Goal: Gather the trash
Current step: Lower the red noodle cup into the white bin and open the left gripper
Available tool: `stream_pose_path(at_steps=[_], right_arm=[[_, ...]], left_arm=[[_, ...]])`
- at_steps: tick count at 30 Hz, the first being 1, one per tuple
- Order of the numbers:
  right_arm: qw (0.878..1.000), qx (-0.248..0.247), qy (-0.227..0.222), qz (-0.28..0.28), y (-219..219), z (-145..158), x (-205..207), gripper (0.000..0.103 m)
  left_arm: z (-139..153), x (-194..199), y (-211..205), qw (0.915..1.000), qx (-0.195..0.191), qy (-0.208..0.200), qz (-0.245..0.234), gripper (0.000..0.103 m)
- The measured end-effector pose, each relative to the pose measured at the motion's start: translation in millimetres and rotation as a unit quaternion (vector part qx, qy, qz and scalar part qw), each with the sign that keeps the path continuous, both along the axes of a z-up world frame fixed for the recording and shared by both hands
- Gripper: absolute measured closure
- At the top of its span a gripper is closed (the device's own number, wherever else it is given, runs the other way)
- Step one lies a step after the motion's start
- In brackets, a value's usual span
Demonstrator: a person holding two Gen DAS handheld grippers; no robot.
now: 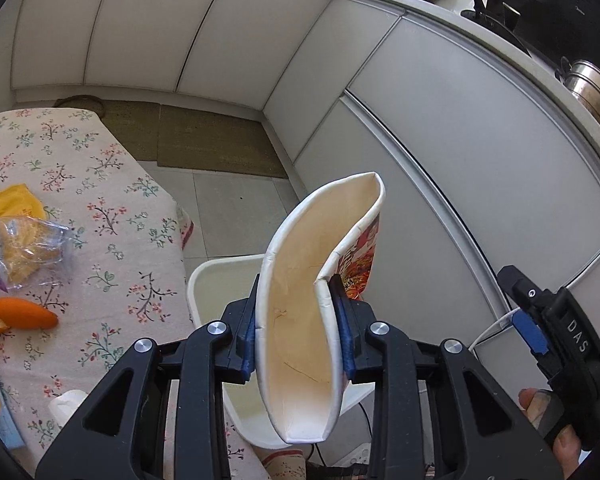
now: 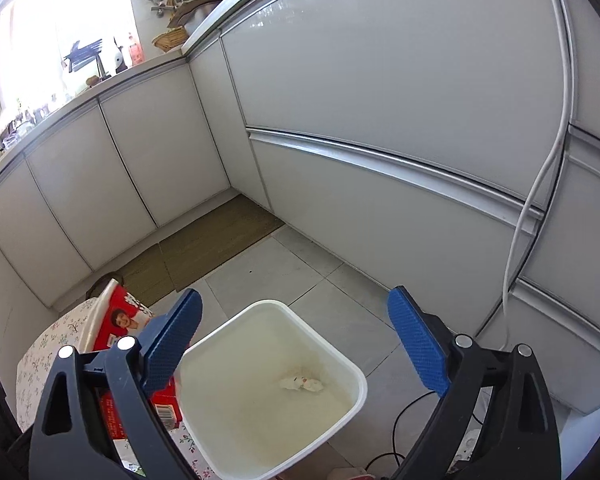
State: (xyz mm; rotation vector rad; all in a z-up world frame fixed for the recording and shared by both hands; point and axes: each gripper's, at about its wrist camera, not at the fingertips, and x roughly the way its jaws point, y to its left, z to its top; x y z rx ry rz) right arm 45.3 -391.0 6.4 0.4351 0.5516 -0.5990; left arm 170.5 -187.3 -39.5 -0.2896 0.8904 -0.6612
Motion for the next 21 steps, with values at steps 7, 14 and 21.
stream_pose_path(at_steps=[7, 14, 21], right_arm=[[1.0, 0.002, 0.003, -0.009, -14, -1, -6, 0.012], [1.0, -0.021, 0.016, 0.004, -4, 0, -4, 0.011], [0.996, -0.09, 0.017, 0.023, 23, 5, -2, 0.007]], left_arm=[[-21, 0, -22, 0.9993, 0.016, 0.027, -0.019, 0.048], [-10, 2, -8, 0.9996, 0.015, 0.015, 0.019, 0.012], [9, 0, 10, 0.9946, 0.056, -0.019, 0.085, 0.007]])
